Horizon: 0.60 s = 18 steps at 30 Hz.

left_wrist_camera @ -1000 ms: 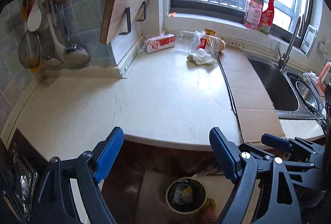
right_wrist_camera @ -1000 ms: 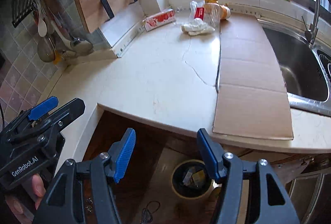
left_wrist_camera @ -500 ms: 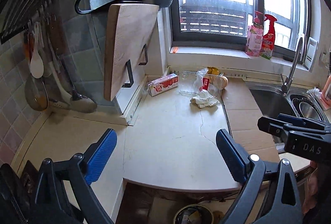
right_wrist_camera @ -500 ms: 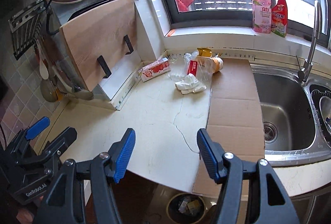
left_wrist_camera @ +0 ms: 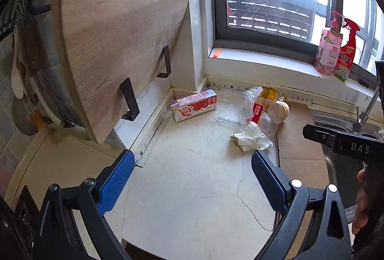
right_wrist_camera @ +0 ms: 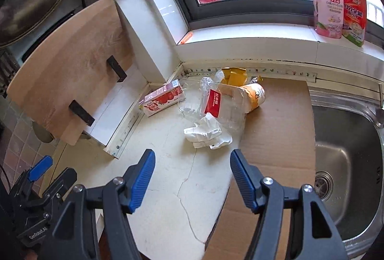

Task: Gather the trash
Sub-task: 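Grasp the crumpled white wrapper with the right tool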

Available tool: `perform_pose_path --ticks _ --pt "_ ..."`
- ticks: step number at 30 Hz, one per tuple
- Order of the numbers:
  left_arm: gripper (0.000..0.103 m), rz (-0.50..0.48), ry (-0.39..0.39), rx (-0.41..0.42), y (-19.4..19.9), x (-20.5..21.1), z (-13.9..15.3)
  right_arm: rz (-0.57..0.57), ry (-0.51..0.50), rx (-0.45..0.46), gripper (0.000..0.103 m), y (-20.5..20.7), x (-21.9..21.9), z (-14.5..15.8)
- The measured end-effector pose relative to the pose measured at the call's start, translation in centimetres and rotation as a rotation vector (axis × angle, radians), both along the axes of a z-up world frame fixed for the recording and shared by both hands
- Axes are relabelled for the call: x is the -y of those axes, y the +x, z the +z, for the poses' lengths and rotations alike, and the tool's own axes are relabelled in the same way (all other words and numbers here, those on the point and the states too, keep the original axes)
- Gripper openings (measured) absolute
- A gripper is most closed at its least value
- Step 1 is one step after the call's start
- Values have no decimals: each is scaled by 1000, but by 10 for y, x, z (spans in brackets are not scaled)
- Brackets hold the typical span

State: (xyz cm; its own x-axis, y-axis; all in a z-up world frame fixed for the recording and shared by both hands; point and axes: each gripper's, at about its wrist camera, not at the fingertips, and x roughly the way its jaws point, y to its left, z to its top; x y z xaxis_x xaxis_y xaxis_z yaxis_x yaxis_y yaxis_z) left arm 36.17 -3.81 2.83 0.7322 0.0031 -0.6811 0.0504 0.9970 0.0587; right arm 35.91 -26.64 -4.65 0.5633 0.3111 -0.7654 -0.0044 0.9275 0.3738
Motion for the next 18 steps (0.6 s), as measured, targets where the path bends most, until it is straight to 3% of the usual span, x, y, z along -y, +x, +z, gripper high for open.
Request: perform_pose_path --ticks 6,10,18 --pt "92 50 52 -69 56 16 -38 49 21 -101 65 66 7 -63" --pt "91 75 43 -127 81 20 -60 74 35 -163 65 99 2 -104" --pt "91 117 29 -170 108 20 -78 125 25 -220 65 129 -19 -151"
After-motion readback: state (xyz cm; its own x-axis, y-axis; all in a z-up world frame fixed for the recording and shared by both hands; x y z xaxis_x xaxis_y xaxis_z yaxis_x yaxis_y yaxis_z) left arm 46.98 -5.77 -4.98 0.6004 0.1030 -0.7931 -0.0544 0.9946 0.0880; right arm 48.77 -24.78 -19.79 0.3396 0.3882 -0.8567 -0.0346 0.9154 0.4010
